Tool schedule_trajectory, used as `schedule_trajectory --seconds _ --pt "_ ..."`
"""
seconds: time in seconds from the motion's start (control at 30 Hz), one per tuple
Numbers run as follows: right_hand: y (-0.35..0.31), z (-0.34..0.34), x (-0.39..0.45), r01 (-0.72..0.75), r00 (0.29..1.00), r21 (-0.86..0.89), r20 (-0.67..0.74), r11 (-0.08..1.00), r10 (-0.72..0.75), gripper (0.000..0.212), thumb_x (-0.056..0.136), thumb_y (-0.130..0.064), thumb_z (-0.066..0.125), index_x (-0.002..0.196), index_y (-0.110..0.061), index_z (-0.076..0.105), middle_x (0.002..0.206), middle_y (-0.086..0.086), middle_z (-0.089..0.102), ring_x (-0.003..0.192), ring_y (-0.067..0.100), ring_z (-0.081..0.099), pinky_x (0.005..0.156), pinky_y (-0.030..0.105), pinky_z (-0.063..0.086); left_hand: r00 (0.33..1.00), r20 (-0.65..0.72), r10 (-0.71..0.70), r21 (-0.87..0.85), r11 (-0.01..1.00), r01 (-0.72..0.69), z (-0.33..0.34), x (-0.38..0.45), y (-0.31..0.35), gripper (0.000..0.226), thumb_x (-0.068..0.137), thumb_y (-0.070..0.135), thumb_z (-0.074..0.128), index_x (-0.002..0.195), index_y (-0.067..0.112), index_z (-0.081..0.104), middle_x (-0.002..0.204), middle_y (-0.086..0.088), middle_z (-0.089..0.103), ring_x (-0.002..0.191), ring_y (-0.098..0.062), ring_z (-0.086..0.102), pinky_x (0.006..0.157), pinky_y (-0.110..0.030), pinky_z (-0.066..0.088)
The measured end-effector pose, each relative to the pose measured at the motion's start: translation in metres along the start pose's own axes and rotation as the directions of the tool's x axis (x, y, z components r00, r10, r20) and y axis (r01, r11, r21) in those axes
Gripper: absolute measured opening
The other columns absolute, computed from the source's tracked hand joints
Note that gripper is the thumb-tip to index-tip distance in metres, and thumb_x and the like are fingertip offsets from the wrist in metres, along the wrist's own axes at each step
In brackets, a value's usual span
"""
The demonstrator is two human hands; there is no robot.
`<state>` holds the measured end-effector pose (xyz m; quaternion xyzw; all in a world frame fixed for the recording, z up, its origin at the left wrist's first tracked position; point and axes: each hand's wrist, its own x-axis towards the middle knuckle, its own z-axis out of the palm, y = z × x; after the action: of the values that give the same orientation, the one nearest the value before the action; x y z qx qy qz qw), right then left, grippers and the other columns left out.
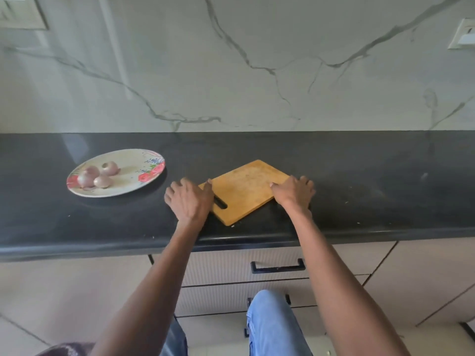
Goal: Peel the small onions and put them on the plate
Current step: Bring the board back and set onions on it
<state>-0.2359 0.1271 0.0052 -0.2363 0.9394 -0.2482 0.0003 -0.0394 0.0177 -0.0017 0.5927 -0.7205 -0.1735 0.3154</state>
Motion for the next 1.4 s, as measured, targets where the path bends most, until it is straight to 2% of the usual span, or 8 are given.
schedule_trajectory --seconds 0.2,0.33,0.5,0.7,0.93,1.17,1.27,1.4 --pt "-0.014 -0.012 0.004 0.022 0.982 0.071 0.187 0.997 -0.035 0.072 0.091 -0.047 0.067 0.145 -0.008 0.042 0.156 0.019 0.031 0.144 0.037 0.026 0.116 0.045 0.026 0.999 0.038 0.022 -0.01 1.0 -0.021 -0.006 -0.032 -0.012 0.047 0.091 0.044 0.059 0.09 -0.001 0.071 0.111 -0.017 0.065 0.113 -0.037 0.05 0.106 -0.044 0.034" --pt "-0.016 -0.016 0.005 -0.079 0.979 0.238 0.202 0.968 0.03 0.061 0.083 -0.047 0.077 0.125 -0.006 0.059 0.144 0.018 0.048 0.135 0.036 0.037 0.111 0.048 0.037 0.996 0.086 -0.008 -0.155 0.988 0.021 -0.012 -0.022 -0.011 0.028 0.092 0.023 0.058 0.087 -0.003 0.066 0.1 -0.015 0.062 0.106 -0.035 0.052 0.101 -0.04 0.036" --pt "-0.032 0.003 -0.011 -0.111 0.984 0.354 0.17 0.929 0.052 0.048 0.082 -0.044 0.078 0.109 -0.006 0.066 0.129 0.017 0.061 0.123 0.037 0.05 0.106 0.05 0.043 0.986 0.133 -0.105 -0.556 0.815 0.161 -0.028 0.03 -0.028 0.019 0.085 0.014 0.059 0.082 -0.002 0.068 0.076 -0.011 0.063 0.074 -0.028 0.058 0.064 -0.034 0.045" --pt "-0.051 0.024 -0.034 -0.041 0.999 0.251 0.023 0.967 0.037 0.037 0.082 -0.038 0.072 0.1 -0.006 0.068 0.127 0.016 0.06 0.121 0.035 0.049 0.105 0.045 0.034 0.976 0.217 0.003 -0.363 0.929 0.077 -0.028 0.073 -0.04 0.026 0.095 0.021 0.06 0.101 -0.004 0.066 0.094 -0.016 0.067 0.084 -0.031 0.059 0.069 -0.038 0.045" --pt "-0.045 0.029 -0.045 -0.031 0.995 0.229 -0.088 0.973 0.053 0.047 0.085 -0.039 0.073 0.113 -0.002 0.062 0.134 0.02 0.055 0.127 0.037 0.045 0.107 0.046 0.031 0.966 0.238 0.102 -0.132 0.989 -0.072 -0.012 0.077 -0.043 0.036 0.1 0.036 0.054 0.111 0.003 0.059 0.116 -0.018 0.066 0.106 -0.038 0.062 0.086 -0.042 0.048" --pt "-0.046 0.026 -0.046 -0.021 0.995 0.246 -0.09 0.969 0.044 0.051 0.085 -0.041 0.074 0.116 -0.002 0.06 0.136 0.02 0.052 0.128 0.037 0.044 0.108 0.047 0.031 0.966 0.231 0.119 -0.12 0.988 -0.093 -0.015 0.072 -0.043 0.04 0.102 0.034 0.051 0.124 0.001 0.058 0.129 -0.016 0.061 0.115 -0.036 0.06 0.094 -0.045 0.048" --pt "-0.047 0.024 -0.049 0.009 0.99 0.263 -0.138 0.965 0.029 0.053 0.085 -0.039 0.076 0.12 -0.003 0.058 0.137 0.02 0.05 0.129 0.037 0.042 0.108 0.048 0.031 0.968 0.212 0.135 -0.17 0.98 -0.1 -0.017 0.069 -0.043 0.029 0.1 0.025 0.052 0.112 -0.001 0.06 0.121 -0.017 0.061 0.106 -0.036 0.059 0.089 -0.044 0.048" --pt "-0.065 0.027 -0.055 0.213 0.949 0.351 -0.297 0.912 -0.107 0.033 0.088 -0.025 0.072 0.113 -0.006 0.061 0.126 0.016 0.057 0.122 0.034 0.048 0.104 0.045 0.035 0.985 0.026 0.168 -0.362 0.921 -0.147 -0.028 0.056 -0.049 0.019 0.093 0.01 0.05 0.076 0.004 0.049 0.084 -0.005 0.057 0.08 -0.027 0.049 0.071 -0.033 0.036"
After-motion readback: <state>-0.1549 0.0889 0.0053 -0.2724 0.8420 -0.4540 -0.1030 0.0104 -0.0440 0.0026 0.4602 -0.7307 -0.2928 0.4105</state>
